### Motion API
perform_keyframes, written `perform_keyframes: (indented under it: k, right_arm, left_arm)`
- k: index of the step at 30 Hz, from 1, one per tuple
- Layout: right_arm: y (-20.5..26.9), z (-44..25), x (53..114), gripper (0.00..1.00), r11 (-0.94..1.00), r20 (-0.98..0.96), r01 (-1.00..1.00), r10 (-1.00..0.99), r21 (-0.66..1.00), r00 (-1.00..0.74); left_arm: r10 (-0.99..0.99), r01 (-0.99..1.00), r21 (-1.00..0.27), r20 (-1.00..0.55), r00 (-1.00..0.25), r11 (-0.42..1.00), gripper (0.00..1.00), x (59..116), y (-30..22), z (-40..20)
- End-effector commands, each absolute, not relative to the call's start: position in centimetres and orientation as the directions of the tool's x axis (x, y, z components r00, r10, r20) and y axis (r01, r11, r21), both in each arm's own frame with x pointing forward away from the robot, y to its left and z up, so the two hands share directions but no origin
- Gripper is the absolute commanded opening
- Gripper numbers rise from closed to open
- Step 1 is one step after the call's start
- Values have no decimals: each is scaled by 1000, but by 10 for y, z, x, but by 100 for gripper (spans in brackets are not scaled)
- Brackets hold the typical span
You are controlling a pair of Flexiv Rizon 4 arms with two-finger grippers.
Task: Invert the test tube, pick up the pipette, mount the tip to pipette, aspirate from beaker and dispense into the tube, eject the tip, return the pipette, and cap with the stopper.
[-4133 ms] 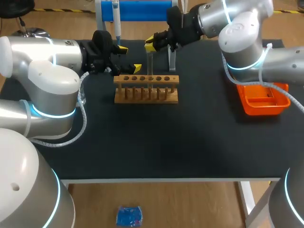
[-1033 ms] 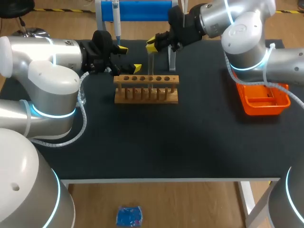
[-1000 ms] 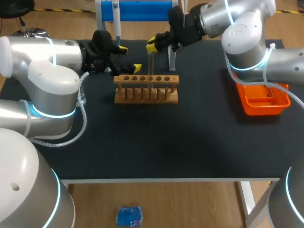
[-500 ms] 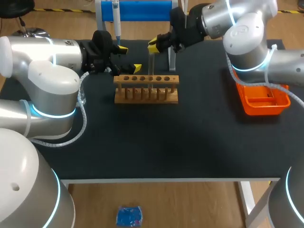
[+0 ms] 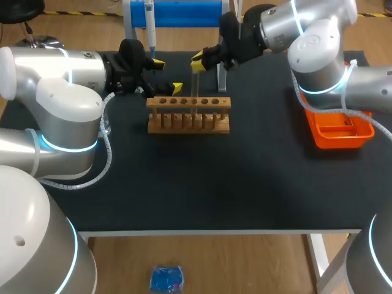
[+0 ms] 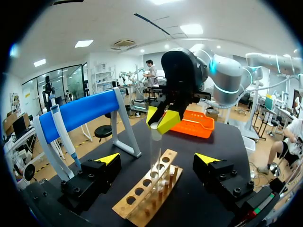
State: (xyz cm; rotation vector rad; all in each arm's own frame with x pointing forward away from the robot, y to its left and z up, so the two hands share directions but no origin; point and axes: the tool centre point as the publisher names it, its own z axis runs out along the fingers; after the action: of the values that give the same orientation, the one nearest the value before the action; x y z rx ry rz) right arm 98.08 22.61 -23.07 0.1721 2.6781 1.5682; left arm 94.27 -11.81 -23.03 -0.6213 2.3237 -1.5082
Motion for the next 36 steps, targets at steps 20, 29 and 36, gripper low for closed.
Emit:
perform_keyframes:
  k: [20, 29, 36]
  right_arm:
    - [222, -252, 976, 100, 477, 32, 86, 119, 875, -992]
    - [218, -243, 974, 100, 407, 29, 75, 117, 910, -993]
    - [214, -233, 972, 100, 339, 16, 47, 93, 940, -995]
  left_arm:
    - [-510, -187, -918, -19, -860, 349, 100, 942, -118, -232]
    - [-510, -187, -918, -19, -860, 349, 100, 942, -118, -232]
    - [-510, -187, -918, -19, -860, 349, 100, 942, -118, -232]
